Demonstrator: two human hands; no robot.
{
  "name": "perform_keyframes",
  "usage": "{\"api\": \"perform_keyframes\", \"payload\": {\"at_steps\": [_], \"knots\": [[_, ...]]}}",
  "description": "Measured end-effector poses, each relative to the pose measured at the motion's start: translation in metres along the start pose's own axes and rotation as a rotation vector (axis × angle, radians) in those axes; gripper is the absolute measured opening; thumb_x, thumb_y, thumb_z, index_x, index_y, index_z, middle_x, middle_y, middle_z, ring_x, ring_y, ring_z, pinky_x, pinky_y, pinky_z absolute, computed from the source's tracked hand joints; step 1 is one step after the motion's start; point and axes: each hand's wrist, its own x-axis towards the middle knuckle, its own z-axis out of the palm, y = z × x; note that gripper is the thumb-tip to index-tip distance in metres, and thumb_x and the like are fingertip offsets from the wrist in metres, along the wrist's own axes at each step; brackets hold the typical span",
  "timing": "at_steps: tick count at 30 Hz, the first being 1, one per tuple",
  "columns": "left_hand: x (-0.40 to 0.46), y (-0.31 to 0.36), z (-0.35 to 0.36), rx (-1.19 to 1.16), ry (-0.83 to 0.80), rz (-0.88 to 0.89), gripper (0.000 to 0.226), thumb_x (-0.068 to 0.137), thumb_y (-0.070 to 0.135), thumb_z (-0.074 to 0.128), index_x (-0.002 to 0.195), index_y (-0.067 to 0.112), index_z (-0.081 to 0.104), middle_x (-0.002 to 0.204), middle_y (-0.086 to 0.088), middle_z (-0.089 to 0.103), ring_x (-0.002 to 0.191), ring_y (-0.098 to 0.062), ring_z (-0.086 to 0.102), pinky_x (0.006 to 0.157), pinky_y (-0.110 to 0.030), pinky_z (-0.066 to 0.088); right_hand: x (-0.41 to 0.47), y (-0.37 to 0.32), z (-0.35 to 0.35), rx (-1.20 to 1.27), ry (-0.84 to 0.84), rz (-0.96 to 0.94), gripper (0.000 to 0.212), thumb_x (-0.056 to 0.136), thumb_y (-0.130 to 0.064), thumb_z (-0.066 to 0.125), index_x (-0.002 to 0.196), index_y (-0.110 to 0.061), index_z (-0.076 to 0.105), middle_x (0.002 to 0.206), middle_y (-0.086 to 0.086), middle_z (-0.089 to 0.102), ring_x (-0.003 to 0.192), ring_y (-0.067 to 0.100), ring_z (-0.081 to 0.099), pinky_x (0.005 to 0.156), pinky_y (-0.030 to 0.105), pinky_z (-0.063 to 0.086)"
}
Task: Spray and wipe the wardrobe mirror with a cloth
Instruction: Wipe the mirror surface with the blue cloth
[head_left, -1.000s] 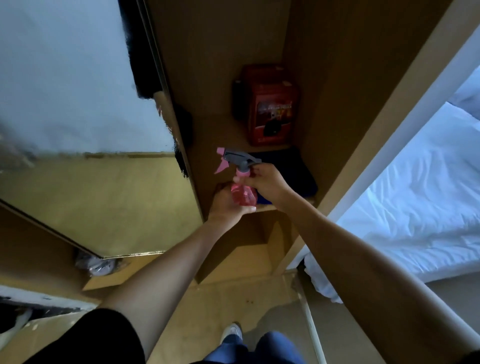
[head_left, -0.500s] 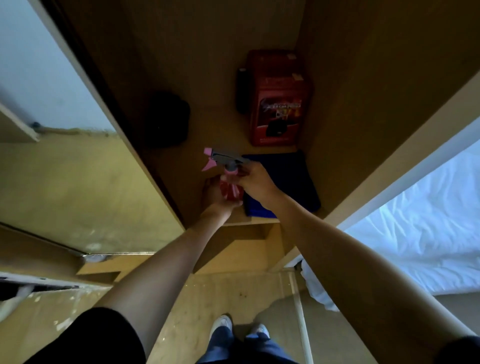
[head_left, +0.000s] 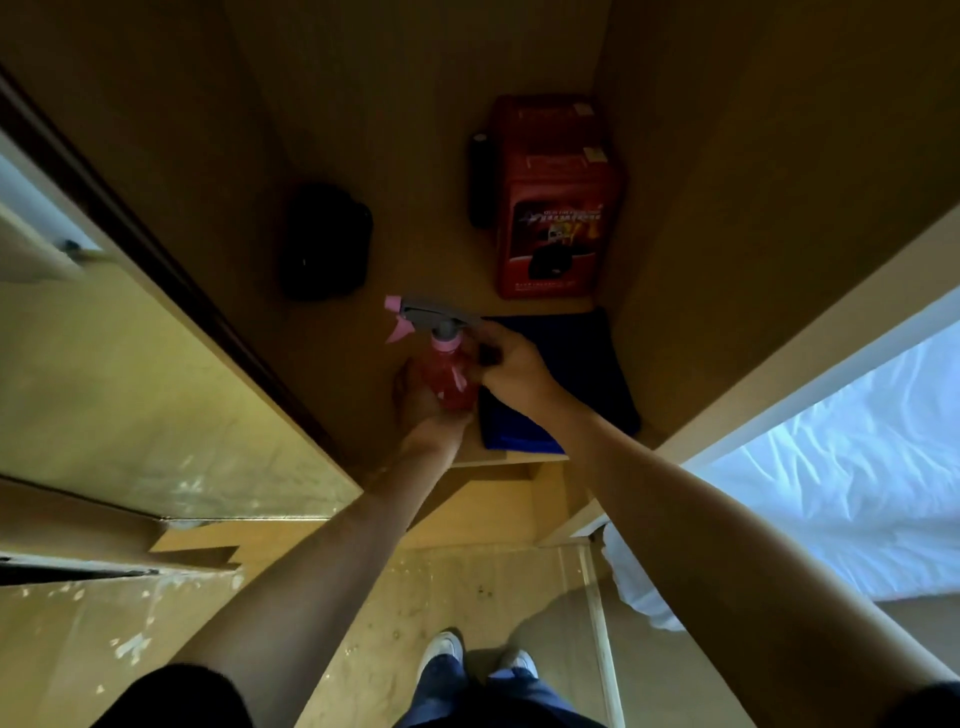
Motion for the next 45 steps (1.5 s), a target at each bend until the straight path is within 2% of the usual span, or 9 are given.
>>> {"api": "perform_keyframes", "payload": {"at_steps": [3,5,9,11,18,30,35,38,45], "knots": [[-0.041,0.003,0.008,0.118,0.057,-0.017,0.041,0.089,0.024,0.064,0.119,-0.003,0.056,0.120,-0.021,0.059,0.116,-0.032,0.054,0.095,-0.036,0.041,-0.004,0.018,-0.027,-0.275,0.184,-0.069,0.044,0.093,-0.013,0.063,0.136,-0.009,0.053,0.138,0.008,0.055,0.129,0.022,0.049,0.104,0.019,0.038],[-0.069,0.007,0.010,0.069,0.206,0.121,0.042,0.087,0.015,0.065,0.122,-0.003,0.050,0.120,-0.016,0.054,0.114,-0.029,0.048,0.095,-0.033,0.039,-0.005,0.032,-0.041,-0.446,0.257,-0.078,0.047,0.096,-0.018,0.057,0.141,-0.010,0.047,0.146,0.009,0.047,0.138,0.024,0.039,0.113,0.030,0.032],[-0.071,0.015,0.026,0.112,0.086,0.619,0.032,0.088,0.005,0.057,0.120,0.009,0.055,0.119,-0.005,0.055,0.115,-0.018,0.049,0.096,-0.030,0.045,-0.008,0.052,-0.052,-0.826,0.225,-0.061,0.053,0.102,-0.031,0.041,0.152,-0.017,0.030,0.160,0.008,0.023,0.149,0.025,0.012,0.122,0.041,0.010],[-0.048,0.026,0.037,0.172,0.031,0.696,0.037,0.090,0.002,0.051,0.127,0.008,0.054,0.130,-0.007,0.053,0.121,-0.019,0.049,0.101,-0.032,0.044,-0.010,0.061,-0.056,-0.959,0.178,-0.034,0.053,0.104,-0.035,0.032,0.154,-0.023,0.020,0.163,0.005,0.014,0.150,0.024,0.004,0.122,0.043,0.002],[0.005,0.027,0.068,0.540,-0.235,0.615,0.053,0.106,0.025,0.022,0.153,0.007,0.005,0.162,-0.008,-0.001,0.149,-0.017,-0.006,0.119,-0.025,-0.005,-0.023,0.088,-0.049,-1.039,0.142,0.031,0.076,0.088,-0.047,-0.009,0.155,-0.021,0.014,0.163,0.006,0.012,0.151,0.021,0.005,0.120,0.037,-0.002],[-0.009,0.011,0.068,0.711,-0.178,0.651,0.053,0.105,0.029,0.015,0.153,0.011,0.001,0.162,-0.004,-0.002,0.148,-0.014,-0.009,0.116,-0.026,-0.012,-0.034,0.085,-0.041,-1.115,0.134,0.073,0.079,0.083,-0.046,-0.019,0.156,-0.022,0.002,0.164,0.004,0.002,0.151,0.020,-0.003,0.119,0.037,-0.007],[-0.026,0.003,0.066,0.710,-0.126,0.682,0.069,0.093,0.040,-0.007,0.153,0.010,0.011,0.162,-0.004,0.009,0.149,-0.016,0.001,0.116,-0.027,-0.009,-0.051,0.086,-0.038,-1.107,0.114,0.090,0.065,0.094,-0.045,-0.011,0.155,-0.023,-0.005,0.164,0.003,-0.006,0.150,0.018,-0.009,0.119,0.036,-0.009],[-0.036,-0.003,0.065,0.720,-0.113,0.681,0.058,0.102,0.036,0.006,0.153,0.010,0.011,0.162,-0.004,0.009,0.149,-0.015,0.000,0.115,-0.026,-0.011,-0.063,0.086,-0.037,-1.081,0.100,0.101,0.055,0.104,-0.039,0.008,0.155,-0.024,-0.007,0.163,0.001,-0.010,0.150,0.016,-0.012,0.119,0.035,-0.010],[-0.059,-0.013,0.058,0.632,-0.141,0.694,0.052,0.106,0.029,0.022,0.153,0.010,0.013,0.162,-0.004,0.008,0.149,-0.014,-0.002,0.117,-0.027,-0.008,-0.083,0.086,-0.032,-1.048,0.100,0.106,0.055,0.105,-0.039,0.009,0.155,-0.024,-0.007,0.163,0.001,-0.012,0.149,0.015,-0.014,0.120,0.034,-0.011]]}}
